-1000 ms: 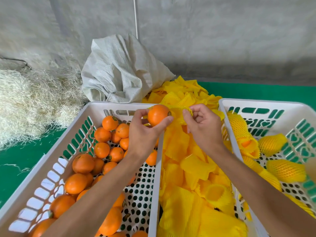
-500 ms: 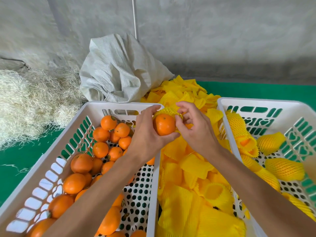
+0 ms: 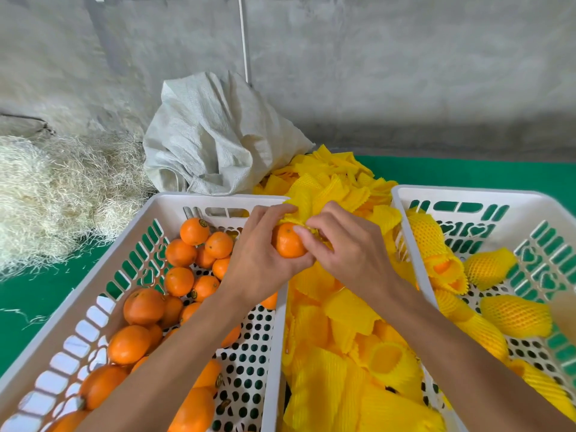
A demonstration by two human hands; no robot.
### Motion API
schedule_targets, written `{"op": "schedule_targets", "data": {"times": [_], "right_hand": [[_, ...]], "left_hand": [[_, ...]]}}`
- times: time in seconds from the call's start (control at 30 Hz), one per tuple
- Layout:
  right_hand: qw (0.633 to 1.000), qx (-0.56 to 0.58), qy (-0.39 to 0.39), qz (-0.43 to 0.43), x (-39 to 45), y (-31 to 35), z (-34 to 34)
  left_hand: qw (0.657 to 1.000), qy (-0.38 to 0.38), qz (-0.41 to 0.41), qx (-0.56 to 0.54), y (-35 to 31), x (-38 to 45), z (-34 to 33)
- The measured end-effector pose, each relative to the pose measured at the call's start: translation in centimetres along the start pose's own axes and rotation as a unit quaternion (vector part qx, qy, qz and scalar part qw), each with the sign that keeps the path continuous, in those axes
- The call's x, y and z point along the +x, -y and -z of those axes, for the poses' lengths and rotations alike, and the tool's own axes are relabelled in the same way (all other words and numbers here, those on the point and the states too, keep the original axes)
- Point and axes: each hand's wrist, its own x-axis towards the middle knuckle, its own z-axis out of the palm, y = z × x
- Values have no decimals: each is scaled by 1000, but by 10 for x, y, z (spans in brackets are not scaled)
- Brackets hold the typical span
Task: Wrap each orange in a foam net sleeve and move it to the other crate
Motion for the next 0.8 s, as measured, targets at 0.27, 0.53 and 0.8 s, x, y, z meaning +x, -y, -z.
{"op": "schedule_targets", "data": {"times": [0.27,0.53,0.8], "right_hand": [[998,26,35,-55,-3,-10,-1],[949,159,142,-232,-8,-9,-6],[940,172,138,-260,-6,-15,-8]], "left_hand": [[989,-33,91,-108,-5,-2,-6],[933,27,191,-305,-5,4,-3],[917,102,217,-317,6,11,0]]}}
